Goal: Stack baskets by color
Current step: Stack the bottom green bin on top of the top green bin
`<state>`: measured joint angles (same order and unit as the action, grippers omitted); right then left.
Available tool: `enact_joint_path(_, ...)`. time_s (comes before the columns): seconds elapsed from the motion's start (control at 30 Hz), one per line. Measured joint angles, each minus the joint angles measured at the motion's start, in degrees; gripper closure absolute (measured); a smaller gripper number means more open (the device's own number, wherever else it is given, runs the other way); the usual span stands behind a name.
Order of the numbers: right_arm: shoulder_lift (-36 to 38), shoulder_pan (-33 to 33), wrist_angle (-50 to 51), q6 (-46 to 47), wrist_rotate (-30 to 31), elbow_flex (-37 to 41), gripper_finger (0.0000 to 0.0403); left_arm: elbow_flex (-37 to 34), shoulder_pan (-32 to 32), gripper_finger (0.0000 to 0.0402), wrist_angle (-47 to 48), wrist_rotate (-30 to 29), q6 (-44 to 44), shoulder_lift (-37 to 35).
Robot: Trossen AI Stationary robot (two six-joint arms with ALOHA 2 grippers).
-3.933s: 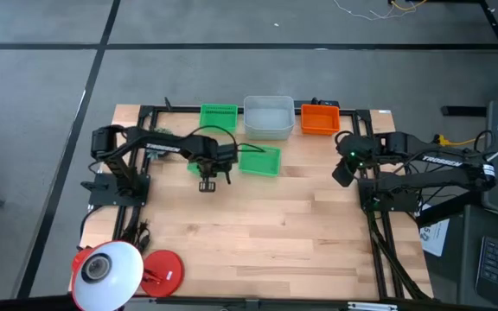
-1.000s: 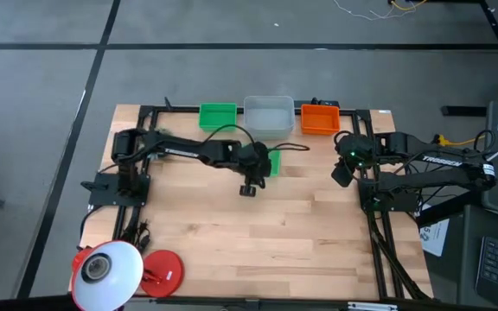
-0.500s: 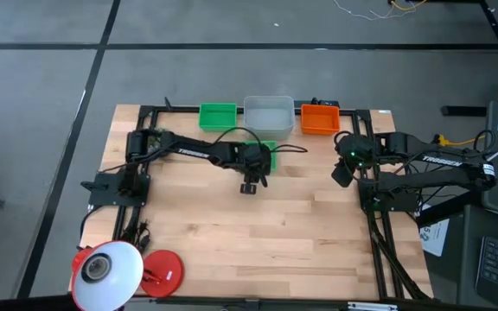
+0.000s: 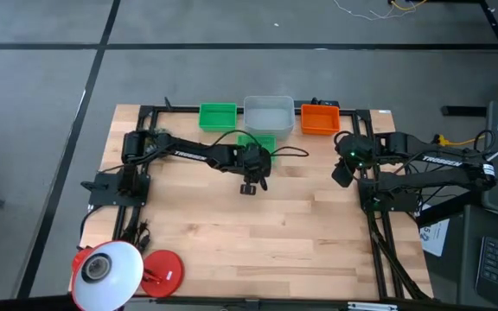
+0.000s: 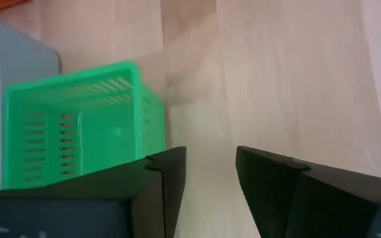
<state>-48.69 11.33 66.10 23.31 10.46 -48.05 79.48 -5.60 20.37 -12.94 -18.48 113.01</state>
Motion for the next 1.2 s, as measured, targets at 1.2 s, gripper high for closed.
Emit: enact_joint_path(1.2, 0.0, 0.0, 0.0, -1.1, 0.0, 0.0, 0.0272, 0.0, -4.4, 0.0388, 4.0, 1.5, -1.2, 1.6)
